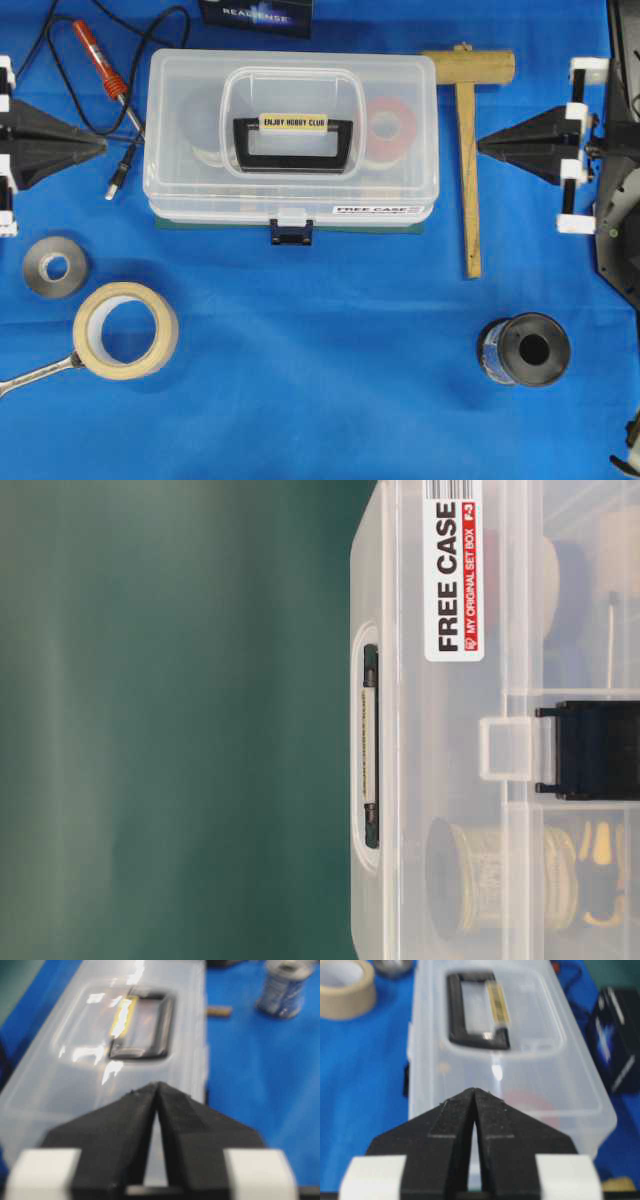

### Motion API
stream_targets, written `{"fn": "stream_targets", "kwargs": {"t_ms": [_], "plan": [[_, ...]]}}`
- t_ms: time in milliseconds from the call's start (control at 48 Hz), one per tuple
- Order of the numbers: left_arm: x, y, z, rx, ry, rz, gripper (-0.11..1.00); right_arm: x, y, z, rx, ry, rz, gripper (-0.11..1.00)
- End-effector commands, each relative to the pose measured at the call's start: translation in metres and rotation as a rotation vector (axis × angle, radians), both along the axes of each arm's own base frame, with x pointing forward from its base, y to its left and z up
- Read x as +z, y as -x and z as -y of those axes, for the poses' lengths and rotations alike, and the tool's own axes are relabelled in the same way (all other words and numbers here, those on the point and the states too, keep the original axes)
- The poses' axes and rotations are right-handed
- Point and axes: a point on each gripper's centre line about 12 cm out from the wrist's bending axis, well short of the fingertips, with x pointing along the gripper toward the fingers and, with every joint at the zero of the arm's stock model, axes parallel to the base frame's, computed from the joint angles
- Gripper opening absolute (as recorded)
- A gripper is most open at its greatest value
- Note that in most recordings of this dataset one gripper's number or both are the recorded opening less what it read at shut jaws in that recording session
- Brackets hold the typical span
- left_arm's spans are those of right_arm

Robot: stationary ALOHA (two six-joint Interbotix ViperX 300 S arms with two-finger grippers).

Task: Open the tool box with both arms.
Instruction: 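Move both grippers inward to the left and right sides of the clear lid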

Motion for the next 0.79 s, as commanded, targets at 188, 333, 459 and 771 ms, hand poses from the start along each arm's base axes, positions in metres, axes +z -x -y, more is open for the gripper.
{"fn": "stream_targets", "kwargs": {"t_ms": [188, 333, 459, 771], "plan": [[-0.03, 0.008, -0.019, 0.103, 0.027, -0.148, 0.71, -0.019, 0.001, 0.021, -0.097, -0.047, -0.155, 0.72], [-0.046, 0.008, -0.025, 0.13, 0.048, -0.225, 0.93, -0.03, 0.003, 0.029, -0.137, -0.064, -0.224, 0.87], [-0.053, 0.004, -0.029, 0.145, 0.054, -0.249, 0.92, -0.039, -0.001, 0.032, -0.145, -0.073, -0.262, 0.87], [-0.067, -0.016, -0.037, 0.156, 0.05, -0.234, 0.93, -0.054, -0.024, 0.04, -0.145, -0.08, -0.297, 0.87]]}}
